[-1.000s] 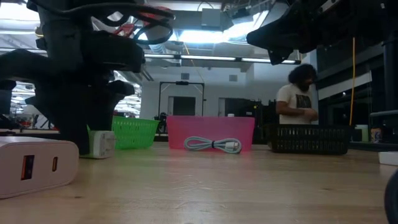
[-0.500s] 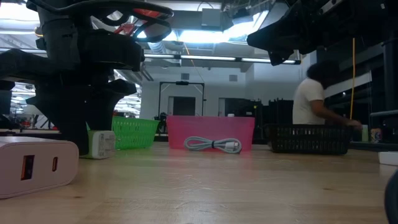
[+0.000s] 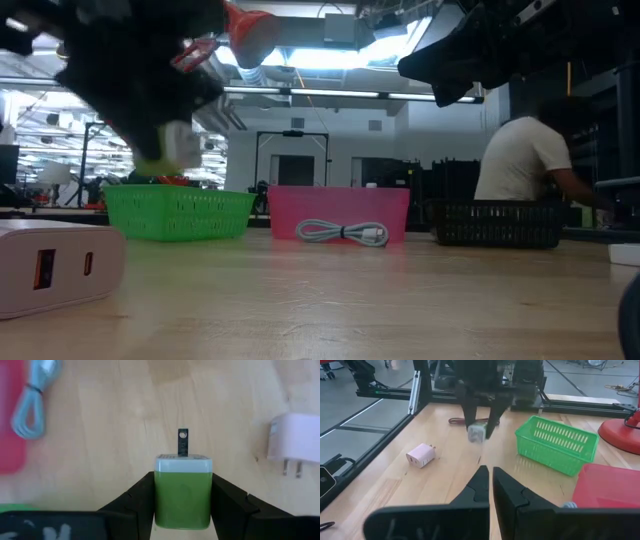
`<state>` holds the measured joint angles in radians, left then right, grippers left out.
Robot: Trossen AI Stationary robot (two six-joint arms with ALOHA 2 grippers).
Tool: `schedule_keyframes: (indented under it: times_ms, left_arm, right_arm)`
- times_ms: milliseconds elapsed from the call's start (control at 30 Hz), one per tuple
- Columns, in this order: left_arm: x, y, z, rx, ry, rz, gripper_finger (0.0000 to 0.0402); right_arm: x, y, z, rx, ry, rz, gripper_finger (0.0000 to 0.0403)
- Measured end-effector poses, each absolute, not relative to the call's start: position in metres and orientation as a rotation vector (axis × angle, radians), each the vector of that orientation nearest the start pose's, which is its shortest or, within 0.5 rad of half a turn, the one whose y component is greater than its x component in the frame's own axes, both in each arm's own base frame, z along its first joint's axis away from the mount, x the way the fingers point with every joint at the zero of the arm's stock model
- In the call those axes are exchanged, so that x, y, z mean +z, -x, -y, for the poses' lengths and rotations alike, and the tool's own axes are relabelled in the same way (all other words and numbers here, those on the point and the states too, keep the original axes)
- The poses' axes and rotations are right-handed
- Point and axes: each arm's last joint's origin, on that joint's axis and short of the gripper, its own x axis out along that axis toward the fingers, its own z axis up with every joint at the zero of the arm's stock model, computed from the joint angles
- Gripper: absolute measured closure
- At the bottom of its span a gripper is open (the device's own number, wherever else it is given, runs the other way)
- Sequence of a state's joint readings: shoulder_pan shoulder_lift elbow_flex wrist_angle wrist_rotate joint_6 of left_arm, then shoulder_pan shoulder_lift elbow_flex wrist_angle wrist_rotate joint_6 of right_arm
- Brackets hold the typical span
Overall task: Pick and place items into bin
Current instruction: Put the green charger adapter into the green bin
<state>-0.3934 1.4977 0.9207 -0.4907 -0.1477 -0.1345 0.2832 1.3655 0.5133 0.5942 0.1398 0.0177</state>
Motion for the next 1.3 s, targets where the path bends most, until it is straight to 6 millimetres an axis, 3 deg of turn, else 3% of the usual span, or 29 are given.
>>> schedule_keyframes:
  times_ms: [167, 800, 1300]
  left_arm:
    - [0.213, -0.260, 0.107, -0.163, -0.197, -0.921, 0.0256]
    - [0.214, -0.223, 0.088, -0.160, -0.109, -0.545, 0.0256]
    - [0.210, -0.217, 0.077, -0.085, -0.107, -0.508, 0.0256]
  right_arm:
    - [0.190, -0.256, -0.070, 0.140, 0.038, -0.276, 0.0396]
    - [0.189, -0.255, -0.070, 0.139, 0.037, -0.291, 0.0396]
    - [0.189, -0.256, -0.070, 0.139, 0.036, -0.288, 0.0396]
